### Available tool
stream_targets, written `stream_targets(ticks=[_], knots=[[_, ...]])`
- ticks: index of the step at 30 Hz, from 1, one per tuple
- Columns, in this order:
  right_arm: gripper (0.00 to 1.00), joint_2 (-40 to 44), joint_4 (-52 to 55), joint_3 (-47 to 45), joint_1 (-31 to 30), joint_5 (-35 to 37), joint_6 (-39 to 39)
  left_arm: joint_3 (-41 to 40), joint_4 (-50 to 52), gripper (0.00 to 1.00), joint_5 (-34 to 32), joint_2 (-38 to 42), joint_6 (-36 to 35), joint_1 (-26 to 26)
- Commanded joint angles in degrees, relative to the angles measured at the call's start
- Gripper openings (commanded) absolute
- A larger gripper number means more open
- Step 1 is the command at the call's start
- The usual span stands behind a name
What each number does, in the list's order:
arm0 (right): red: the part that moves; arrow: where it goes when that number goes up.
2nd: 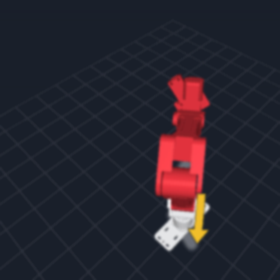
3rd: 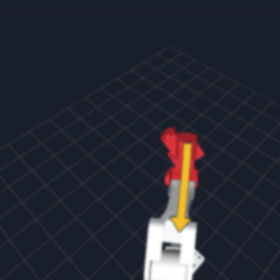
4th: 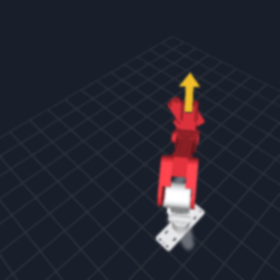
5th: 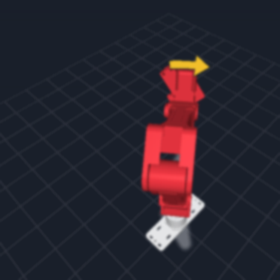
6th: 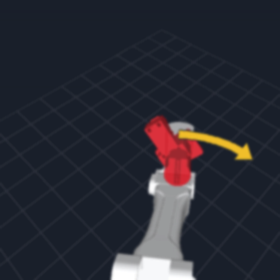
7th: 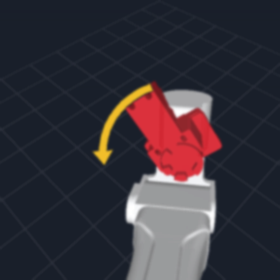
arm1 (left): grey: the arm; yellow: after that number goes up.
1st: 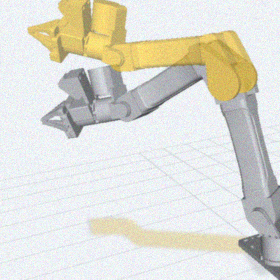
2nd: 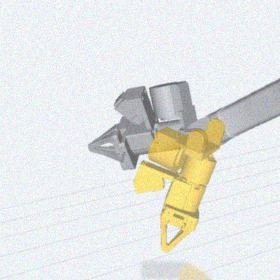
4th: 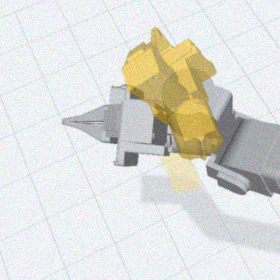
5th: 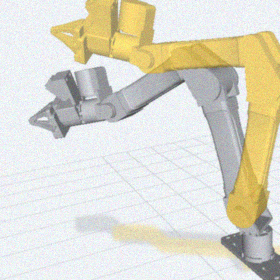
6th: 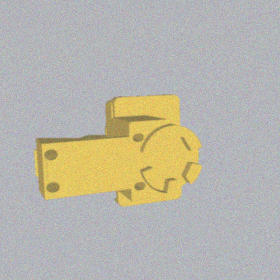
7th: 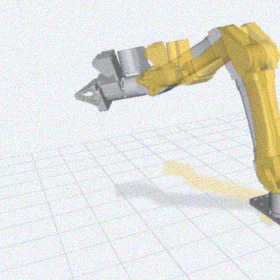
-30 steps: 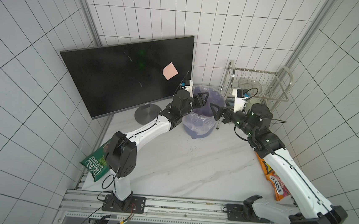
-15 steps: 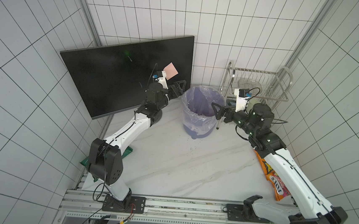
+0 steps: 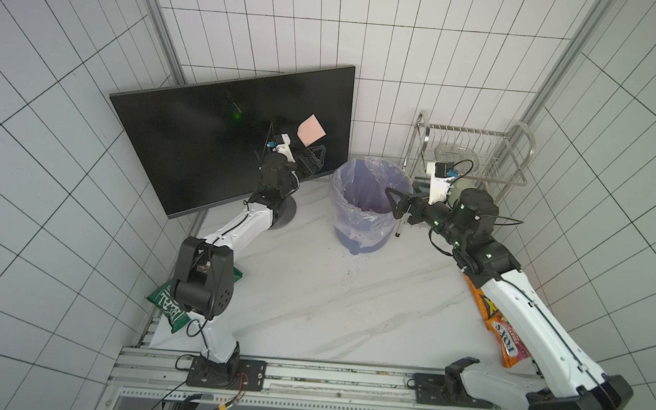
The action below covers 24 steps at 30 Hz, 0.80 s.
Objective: Remove the sticky note from the monitor
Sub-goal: Tear off the sticky note from the monitor.
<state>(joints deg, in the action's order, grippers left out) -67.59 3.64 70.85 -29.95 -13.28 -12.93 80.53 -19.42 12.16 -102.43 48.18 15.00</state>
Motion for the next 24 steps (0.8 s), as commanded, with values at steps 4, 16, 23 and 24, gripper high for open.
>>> stream_targets(ticks=[4, 16, 23, 24], knots=[[0.99, -0.21, -1.79, -0.51, 0.60, -1.30, -0.60, 3.27, -0.90, 0.93, -6.62, -1.90, -0.06, 0.94], [0.99, 0.00, -1.79, -0.75, 0.95, -1.65, -0.61, 5.85, -1.53, 0.93, -10.97, -4.40, 2.75, 0.93], [0.99, 0.13, -2.13, -1.14, 1.09, -1.74, -0.88, 8.28, -0.59, 0.93, -9.91, -5.43, 3.55, 0.64], [0.99, 0.22, -2.21, -1.13, 1.05, -1.71, -0.87, 8.44, -0.55, 0.93, -10.17, -5.35, 3.36, 0.55]])
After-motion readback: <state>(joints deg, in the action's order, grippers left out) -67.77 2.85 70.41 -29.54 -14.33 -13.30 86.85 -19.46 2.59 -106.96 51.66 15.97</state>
